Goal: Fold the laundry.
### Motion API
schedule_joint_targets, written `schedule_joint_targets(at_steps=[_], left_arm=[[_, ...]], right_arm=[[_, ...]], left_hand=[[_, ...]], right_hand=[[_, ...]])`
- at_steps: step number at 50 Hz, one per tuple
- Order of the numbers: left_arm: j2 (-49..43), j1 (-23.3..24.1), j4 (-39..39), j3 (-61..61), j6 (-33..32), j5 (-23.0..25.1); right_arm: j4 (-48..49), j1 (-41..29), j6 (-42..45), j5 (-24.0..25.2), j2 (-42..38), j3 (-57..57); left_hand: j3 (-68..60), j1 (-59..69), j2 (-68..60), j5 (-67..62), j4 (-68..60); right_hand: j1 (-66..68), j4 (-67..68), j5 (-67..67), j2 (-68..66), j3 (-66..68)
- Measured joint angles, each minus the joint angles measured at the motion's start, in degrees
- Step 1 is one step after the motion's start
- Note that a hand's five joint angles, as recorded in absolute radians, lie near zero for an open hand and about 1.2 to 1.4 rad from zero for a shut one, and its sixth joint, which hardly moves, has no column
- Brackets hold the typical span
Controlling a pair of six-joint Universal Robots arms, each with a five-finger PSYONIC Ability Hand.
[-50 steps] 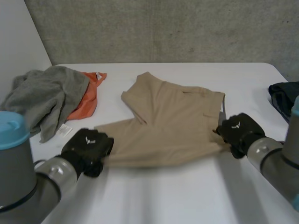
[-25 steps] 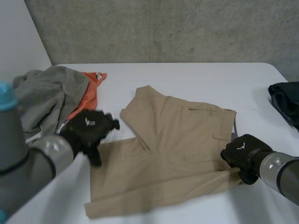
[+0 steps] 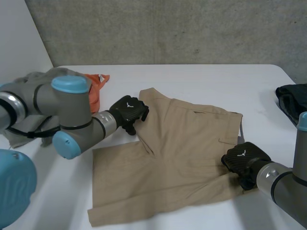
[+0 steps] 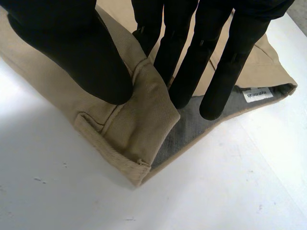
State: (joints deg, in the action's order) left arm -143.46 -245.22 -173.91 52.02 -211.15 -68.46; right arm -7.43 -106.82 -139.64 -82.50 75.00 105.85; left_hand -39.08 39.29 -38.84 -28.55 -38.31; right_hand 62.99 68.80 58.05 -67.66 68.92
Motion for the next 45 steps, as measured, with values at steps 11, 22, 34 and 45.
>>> schedule_joint_targets(at_steps=[11, 22, 34, 45], left_arm=[[-4.13, 1.14, -2.93, -5.31, -4.43, -2.91], [0.75, 3.98, -9.23, -4.36, -5.57, -1.89], [-1.68, 9.39, -19.78, -2.58, 0.86, 3.04], [0.11, 7.50, -19.88, -0.33, 2.27, 1.89]], right_arm=[[0.56, 1.50, -0.08, 0.28, 0.30, -0.06], [0.58, 2.64, -0.11, 0.70, 0.95, -0.01], [0.56, 2.38, -0.10, 0.80, 1.10, 0.46], [0.57, 2.44, 0.05, 0.78, 0.79, 0.51]], left_hand=[[-28.41, 27.19, -29.11, -28.23, -29.55], [-28.97, 27.19, -29.67, -28.29, -30.13], [-10.70, 7.64, -9.94, -11.19, -11.35], [26.92, -28.34, 27.08, 25.73, 26.66]], right_hand=[[0.00, 0.00, 0.00, 0.00, 0.00], [0.00, 0.00, 0.00, 0.00, 0.00], [0.00, 0.00, 0.00, 0.00, 0.00], [0.00, 0.00, 0.00, 0.00, 0.00]])
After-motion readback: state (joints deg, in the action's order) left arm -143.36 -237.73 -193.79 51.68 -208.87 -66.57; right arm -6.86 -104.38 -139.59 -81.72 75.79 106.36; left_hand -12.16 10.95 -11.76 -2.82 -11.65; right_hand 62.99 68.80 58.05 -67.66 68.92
